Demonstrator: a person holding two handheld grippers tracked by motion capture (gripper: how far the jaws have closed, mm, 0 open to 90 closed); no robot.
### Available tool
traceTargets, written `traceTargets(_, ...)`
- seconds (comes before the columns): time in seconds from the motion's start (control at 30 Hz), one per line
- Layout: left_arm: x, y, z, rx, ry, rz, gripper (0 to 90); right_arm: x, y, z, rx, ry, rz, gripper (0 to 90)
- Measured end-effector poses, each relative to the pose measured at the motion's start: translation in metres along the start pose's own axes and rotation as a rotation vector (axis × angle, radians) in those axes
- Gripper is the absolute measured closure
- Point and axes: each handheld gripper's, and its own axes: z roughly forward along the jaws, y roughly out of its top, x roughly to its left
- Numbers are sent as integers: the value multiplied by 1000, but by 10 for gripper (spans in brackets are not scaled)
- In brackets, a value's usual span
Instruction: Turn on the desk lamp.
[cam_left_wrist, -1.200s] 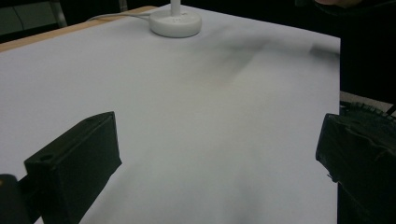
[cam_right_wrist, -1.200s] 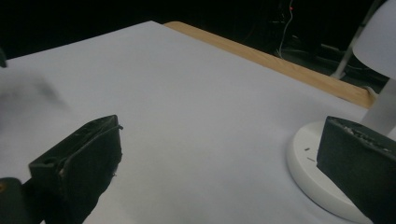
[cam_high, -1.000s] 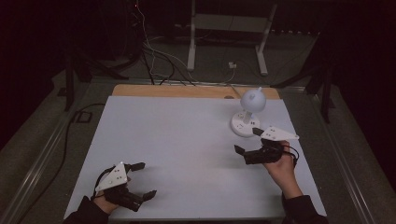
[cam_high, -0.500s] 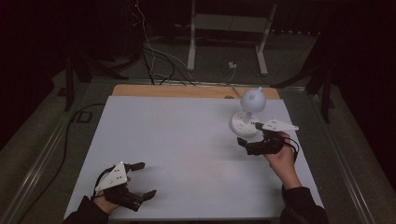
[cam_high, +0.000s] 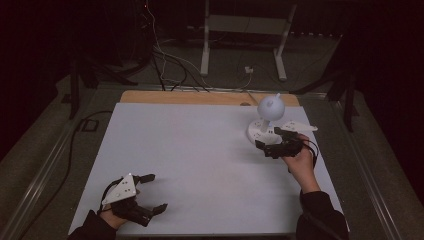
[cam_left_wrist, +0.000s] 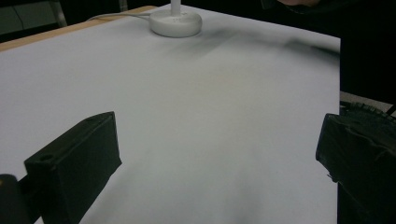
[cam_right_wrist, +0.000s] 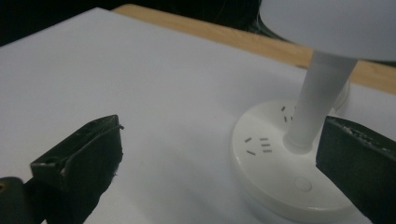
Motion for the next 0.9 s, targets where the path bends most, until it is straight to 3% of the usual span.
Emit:
traceTargets(0.13, 0, 0, 0, 1, 0, -3, 3, -5, 0, 3, 9, 14, 17, 0)
traceTargets(0.53, 0, 0, 0, 4, -1, -2, 3, -17, 0, 10, 36, -68, 64, 22)
traceTargets(0.67, 0, 0, 0, 2, -1, -6, 3, -20, -1, 12, 24, -106, 75, 57)
traceTargets(0.77, 0, 0, 0, 2, -2, -4, 3, -22, -1, 13, 42, -122, 95, 166)
traceTargets(0.9, 0, -1, 0, 1, -2, -7, 3, -23, -2, 13, 54, -133, 105, 231)
